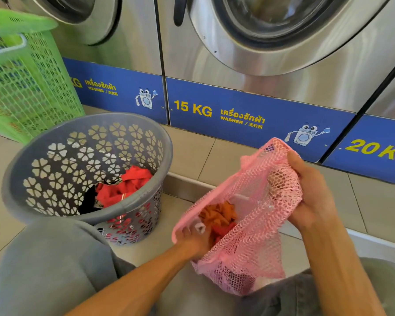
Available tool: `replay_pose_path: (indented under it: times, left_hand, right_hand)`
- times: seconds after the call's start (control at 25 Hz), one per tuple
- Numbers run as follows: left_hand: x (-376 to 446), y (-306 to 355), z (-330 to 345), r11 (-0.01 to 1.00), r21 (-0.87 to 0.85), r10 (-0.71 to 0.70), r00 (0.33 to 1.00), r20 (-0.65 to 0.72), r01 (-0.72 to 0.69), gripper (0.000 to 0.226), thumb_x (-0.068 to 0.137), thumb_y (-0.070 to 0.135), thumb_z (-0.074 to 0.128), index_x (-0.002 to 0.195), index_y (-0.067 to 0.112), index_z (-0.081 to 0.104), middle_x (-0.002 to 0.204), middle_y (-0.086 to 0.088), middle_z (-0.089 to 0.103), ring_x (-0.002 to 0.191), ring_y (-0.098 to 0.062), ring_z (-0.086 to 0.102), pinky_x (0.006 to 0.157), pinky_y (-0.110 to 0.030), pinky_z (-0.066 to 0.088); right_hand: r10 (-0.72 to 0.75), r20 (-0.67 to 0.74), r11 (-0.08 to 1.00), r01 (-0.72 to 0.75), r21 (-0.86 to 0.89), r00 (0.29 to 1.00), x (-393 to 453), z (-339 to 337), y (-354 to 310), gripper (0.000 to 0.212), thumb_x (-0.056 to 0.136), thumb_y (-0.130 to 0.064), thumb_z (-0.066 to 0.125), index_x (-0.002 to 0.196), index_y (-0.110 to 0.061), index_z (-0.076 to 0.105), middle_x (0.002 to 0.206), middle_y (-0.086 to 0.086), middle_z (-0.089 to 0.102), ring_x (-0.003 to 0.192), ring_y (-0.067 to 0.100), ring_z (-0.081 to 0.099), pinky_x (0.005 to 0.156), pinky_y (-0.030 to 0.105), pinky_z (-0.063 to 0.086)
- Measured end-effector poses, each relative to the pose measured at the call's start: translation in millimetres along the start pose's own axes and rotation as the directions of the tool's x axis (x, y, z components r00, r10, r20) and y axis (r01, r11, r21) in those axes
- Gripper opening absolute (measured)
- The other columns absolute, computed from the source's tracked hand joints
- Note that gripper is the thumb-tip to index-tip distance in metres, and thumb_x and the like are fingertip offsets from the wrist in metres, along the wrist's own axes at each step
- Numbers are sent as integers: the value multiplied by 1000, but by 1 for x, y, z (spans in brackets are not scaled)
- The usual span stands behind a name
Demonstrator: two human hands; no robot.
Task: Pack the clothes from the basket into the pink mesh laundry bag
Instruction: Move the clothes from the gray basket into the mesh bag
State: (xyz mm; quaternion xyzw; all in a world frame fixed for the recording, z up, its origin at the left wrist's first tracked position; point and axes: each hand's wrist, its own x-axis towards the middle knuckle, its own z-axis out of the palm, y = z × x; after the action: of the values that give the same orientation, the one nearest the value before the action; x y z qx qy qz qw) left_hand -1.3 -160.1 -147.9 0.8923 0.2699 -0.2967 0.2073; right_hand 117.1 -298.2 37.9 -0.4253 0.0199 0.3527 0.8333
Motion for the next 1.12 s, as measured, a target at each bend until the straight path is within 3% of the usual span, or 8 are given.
replay_pose_path:
  times: [0.2, 0.32, 0.4, 0.56, 0.68, 0.8, 0.96, 1.12]
  left_hand:
    - [-8, -6, -40, 987, 142, -60, 995, -83, 71, 75, 100, 53, 34, 158, 23, -2, 160, -27, -17, 146, -49, -16, 111, -69, -7]
    - [-17, 4, -74, 997, -1, 76, 996, -52, -76, 92, 76, 62, 58, 154, 44, 12, 156, -14, 34, 144, -43, 27, 110, -64, 27]
    - [-34, 14, -107, 953, -175, 225, 963, -151, -249, 65, 78, 59, 60, 140, 41, 46, 131, 5, 60, 117, -20, 58, 97, -40, 47]
    - [-66, 1, -183, 881, -314, 151, 839, -523, -354, 34, 88, 35, 61, 120, 26, 65, 110, 6, 67, 104, -15, 62, 95, -30, 47]
    - [-70, -40, -212, 878, -353, 32, 776, -630, -323, 22, 88, 22, 57, 105, 25, 71, 91, 9, 65, 92, -14, 63, 86, -27, 48]
    - [-51, -86, -231, 963, -208, 5, 786, -618, -169, 26, 86, 15, 53, 101, 21, 74, 103, 2, 70, 97, -17, 61, 85, -27, 45]
    - [-4, -137, -220, 997, -50, 35, 894, -447, -64, 28, 89, 20, 57, 114, 18, 69, 121, -2, 68, 112, -24, 61, 92, -28, 45]
    - [47, -170, -197, 988, 152, 24, 993, -118, -6, 68, 79, 68, 54, 136, 29, 56, 138, 2, 59, 121, -24, 57, 102, -37, 46]
  right_hand:
    - [38, -64, 999, -40, -30, 997, 6, 0, 8, 31, 106, -31, 44, 94, -10, 63, 69, 7, 69, 59, 19, 70, 67, 41, 59]
    - [123, -60, 991, -126, -49, 991, 12, 4, 22, 39, 104, -32, 44, 74, -10, 57, 56, 8, 59, 49, 21, 64, 54, 36, 59]
    - [180, -68, 979, -185, -83, 981, 18, 8, 37, 40, 103, -37, 47, 75, -10, 57, 68, 12, 57, 60, 26, 63, 67, 43, 59]
    - [243, -100, 956, -256, -146, 965, 30, 13, 66, 33, 99, -42, 53, 84, -13, 57, 81, 12, 50, 75, 28, 53, 91, 54, 51]
    - [308, -88, 930, -320, -183, 947, 34, 14, 80, 33, 101, -40, 54, 91, -9, 60, 81, 16, 58, 72, 32, 63, 76, 53, 59]
    - [316, -109, 924, -332, -193, 943, 40, 15, 87, 30, 101, -37, 55, 99, -8, 61, 82, 15, 61, 70, 31, 65, 67, 52, 61]
    - [352, -101, 911, -365, -190, 931, 48, 19, 94, 31, 98, -40, 58, 89, -10, 61, 79, 14, 60, 73, 30, 62, 87, 61, 56]
    - [367, -87, 907, -377, -187, 926, 50, 22, 90, 36, 100, -40, 54, 90, -7, 63, 73, 14, 68, 64, 30, 69, 77, 49, 55]
